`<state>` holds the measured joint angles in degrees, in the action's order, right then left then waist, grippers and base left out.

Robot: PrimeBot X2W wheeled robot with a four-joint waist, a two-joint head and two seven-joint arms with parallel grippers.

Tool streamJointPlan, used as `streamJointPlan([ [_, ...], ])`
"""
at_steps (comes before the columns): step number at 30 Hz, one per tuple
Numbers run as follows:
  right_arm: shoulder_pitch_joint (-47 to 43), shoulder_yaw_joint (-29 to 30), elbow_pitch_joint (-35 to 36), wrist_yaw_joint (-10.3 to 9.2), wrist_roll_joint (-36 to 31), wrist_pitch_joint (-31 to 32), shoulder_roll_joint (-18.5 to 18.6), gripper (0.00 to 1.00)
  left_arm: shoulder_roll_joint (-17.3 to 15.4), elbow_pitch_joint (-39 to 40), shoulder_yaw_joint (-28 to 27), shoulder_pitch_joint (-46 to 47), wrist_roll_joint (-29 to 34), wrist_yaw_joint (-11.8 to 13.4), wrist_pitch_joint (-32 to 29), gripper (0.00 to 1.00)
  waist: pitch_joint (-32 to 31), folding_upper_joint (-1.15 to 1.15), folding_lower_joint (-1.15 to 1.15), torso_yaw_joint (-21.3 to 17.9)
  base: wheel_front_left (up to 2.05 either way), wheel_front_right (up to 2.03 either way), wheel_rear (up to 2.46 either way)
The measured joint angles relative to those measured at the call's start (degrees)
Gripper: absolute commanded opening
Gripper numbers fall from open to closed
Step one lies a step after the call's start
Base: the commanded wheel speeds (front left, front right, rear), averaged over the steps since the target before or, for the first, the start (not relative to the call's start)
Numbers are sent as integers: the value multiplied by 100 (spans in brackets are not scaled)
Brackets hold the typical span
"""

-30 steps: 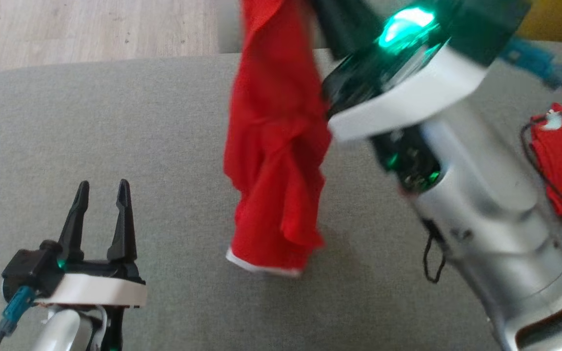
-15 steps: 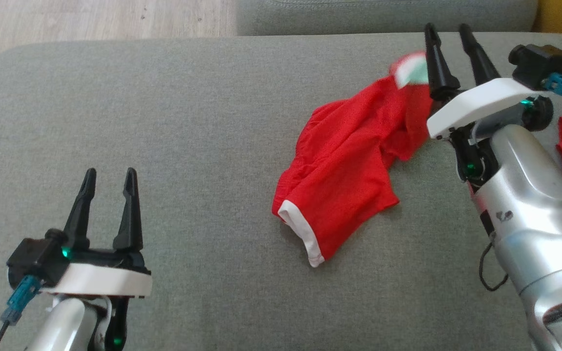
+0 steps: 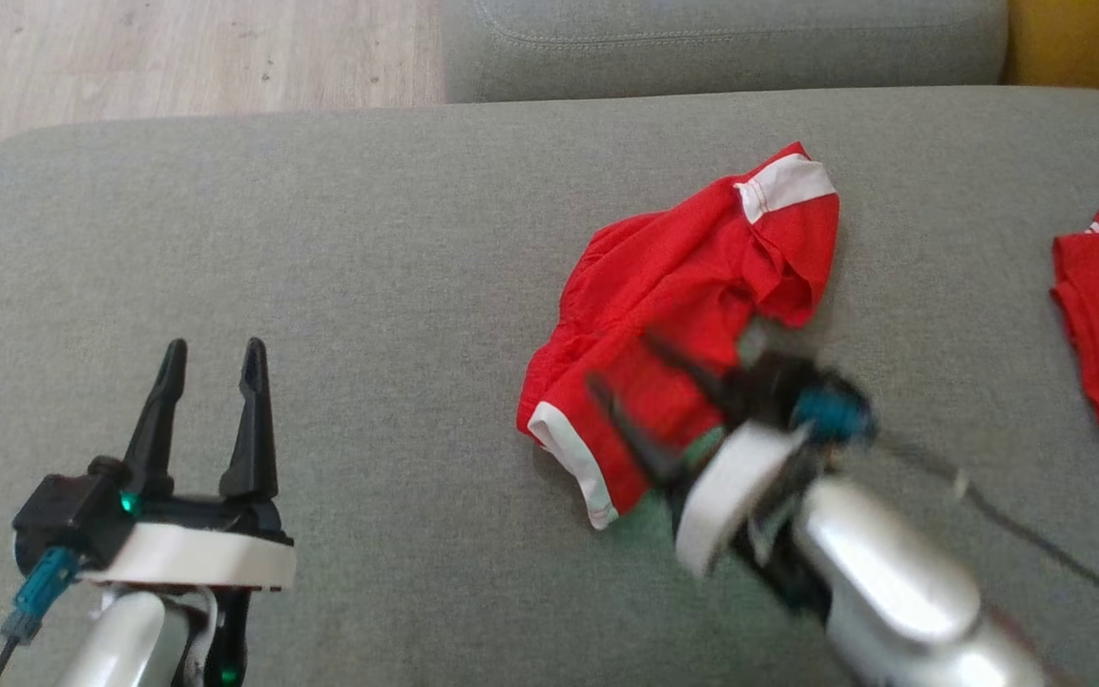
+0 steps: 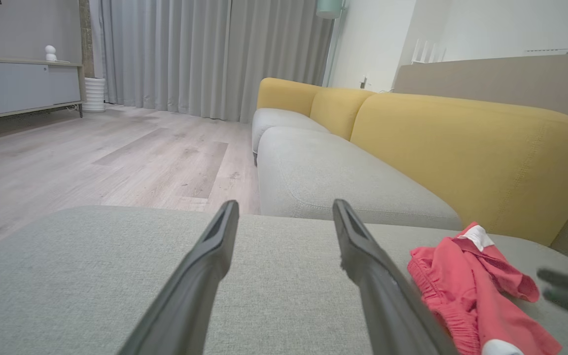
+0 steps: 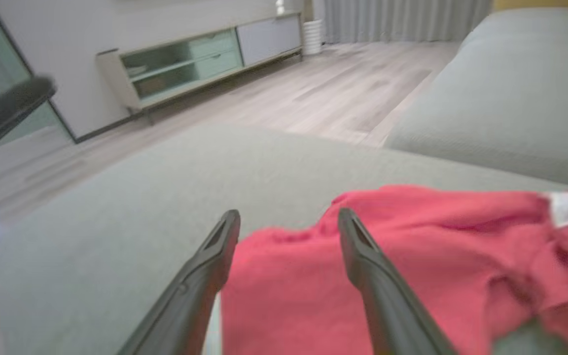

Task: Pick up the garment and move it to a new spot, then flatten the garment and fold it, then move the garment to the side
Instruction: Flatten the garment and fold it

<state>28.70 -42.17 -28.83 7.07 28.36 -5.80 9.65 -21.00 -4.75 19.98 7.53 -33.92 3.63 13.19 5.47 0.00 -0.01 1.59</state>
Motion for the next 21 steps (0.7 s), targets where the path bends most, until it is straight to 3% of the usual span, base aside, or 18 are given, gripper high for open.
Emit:
streamJointPlan([
  [4,-793,-223,677,0,-652,235,176,100,-20,54,-19,-51,-27,48,0,100,48,0,0,-21,0,0,0],
  [7,-1174,58,938,-1,-1330,332,71,100,-45,66,-52,-85,-41,57,0,100,100,0,0,-31,0,0,0],
  [12,-1436,401,809,0,-2083,401,-234,100,-52,70,-52,-75,-48,55,0,100,165,0,1,16,0,0,0],
  [21,-1405,564,108,0,-2728,456,-457,100,-54,88,-30,-26,-48,48,-1,100,284,0,1,105,0,0,0],
])
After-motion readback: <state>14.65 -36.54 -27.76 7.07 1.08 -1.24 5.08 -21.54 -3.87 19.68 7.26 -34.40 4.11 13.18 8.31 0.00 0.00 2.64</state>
